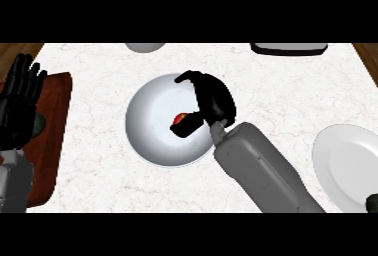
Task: Pick the tomato from the plate and place it in the bowl
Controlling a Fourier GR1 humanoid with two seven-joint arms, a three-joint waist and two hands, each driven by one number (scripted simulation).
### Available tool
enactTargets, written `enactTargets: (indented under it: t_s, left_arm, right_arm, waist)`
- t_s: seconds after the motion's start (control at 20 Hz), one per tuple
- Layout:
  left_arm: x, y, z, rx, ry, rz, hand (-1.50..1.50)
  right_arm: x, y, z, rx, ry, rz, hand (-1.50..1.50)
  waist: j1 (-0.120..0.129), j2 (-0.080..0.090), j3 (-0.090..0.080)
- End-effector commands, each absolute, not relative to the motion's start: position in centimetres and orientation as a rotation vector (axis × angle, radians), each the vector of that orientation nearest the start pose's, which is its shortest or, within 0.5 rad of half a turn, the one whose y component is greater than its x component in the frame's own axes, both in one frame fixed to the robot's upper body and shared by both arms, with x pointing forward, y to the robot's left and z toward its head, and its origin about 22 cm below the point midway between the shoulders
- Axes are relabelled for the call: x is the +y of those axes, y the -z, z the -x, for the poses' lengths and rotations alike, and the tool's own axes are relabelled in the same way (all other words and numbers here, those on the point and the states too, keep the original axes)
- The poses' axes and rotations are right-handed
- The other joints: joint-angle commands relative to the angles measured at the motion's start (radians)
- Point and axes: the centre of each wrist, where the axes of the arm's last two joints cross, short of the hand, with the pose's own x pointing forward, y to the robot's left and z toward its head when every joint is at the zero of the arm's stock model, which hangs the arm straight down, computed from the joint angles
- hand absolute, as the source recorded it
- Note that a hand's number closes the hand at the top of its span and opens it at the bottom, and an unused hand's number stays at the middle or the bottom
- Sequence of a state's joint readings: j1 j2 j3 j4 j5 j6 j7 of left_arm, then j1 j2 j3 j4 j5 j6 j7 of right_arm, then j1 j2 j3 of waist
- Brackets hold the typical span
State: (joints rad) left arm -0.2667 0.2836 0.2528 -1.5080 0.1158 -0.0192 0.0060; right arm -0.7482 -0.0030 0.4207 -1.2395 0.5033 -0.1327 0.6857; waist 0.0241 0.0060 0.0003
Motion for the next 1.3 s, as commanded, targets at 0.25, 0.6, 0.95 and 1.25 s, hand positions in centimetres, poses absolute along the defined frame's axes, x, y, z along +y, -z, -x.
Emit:
enactTargets:
  t_s: [0.25,0.6,0.95,1.25]
  left_arm:
    - [31.6,-7.8,-30.6,-1.774,-0.011,-0.232,0.00]
    - [34.0,-9.1,-29.8,-1.785,-0.051,-0.261,0.00]
    - [34.2,-9.6,-29.5,-1.779,-0.042,-0.252,0.00]
    - [35.7,-8.0,-29.7,-1.790,-0.041,-0.232,0.00]
  right_arm:
    - [-6.0,-10.6,-35.3,-1.664,-0.361,0.506,-1.50]
    - [-14.5,-12.6,-35.6,-1.641,-0.131,0.530,-1.50]
    - [-25.9,-9.9,-33.6,-1.667,-0.029,0.486,-1.50]
    - [-33.7,-8.4,-32.1,-1.723,0.010,0.448,-1.50]
  waist:
    - [-0.018,-0.001,0.000]
    - [-0.034,-0.008,0.000]
    - [-0.032,-0.006,0.001]
    - [-0.026,-0.003,0.000]
